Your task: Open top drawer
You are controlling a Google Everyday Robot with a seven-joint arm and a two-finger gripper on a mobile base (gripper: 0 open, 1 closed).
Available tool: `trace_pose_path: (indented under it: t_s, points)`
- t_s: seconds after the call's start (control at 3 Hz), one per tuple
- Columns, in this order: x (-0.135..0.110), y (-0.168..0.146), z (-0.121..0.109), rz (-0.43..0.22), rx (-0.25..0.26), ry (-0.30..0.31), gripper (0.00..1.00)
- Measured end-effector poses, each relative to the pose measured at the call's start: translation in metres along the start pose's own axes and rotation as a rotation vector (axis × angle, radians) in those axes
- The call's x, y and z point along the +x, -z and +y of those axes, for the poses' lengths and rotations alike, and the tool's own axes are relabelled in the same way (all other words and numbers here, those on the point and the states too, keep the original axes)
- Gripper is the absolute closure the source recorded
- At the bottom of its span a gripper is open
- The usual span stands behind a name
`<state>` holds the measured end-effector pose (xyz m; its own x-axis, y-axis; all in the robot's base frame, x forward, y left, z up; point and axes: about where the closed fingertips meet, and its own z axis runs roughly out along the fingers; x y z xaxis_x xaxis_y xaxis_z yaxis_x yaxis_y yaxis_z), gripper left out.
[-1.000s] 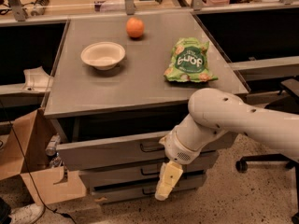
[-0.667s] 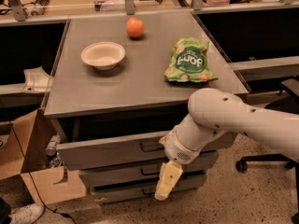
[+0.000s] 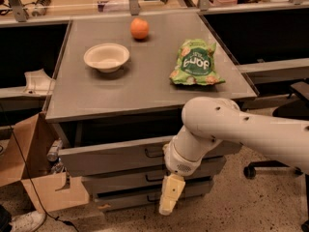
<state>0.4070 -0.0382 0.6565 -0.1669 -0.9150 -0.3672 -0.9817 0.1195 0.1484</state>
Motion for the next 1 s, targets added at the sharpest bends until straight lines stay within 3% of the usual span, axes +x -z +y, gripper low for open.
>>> trace_pose_path:
  t_s: [0.33,1.0]
  points:
    - [0.0134,0.0039,0.0151,-0.003,-0.022,-0.019,0.0]
    - [0.0135,0.0082,0.0226,-0.011,-0.026,-0.027,0.0]
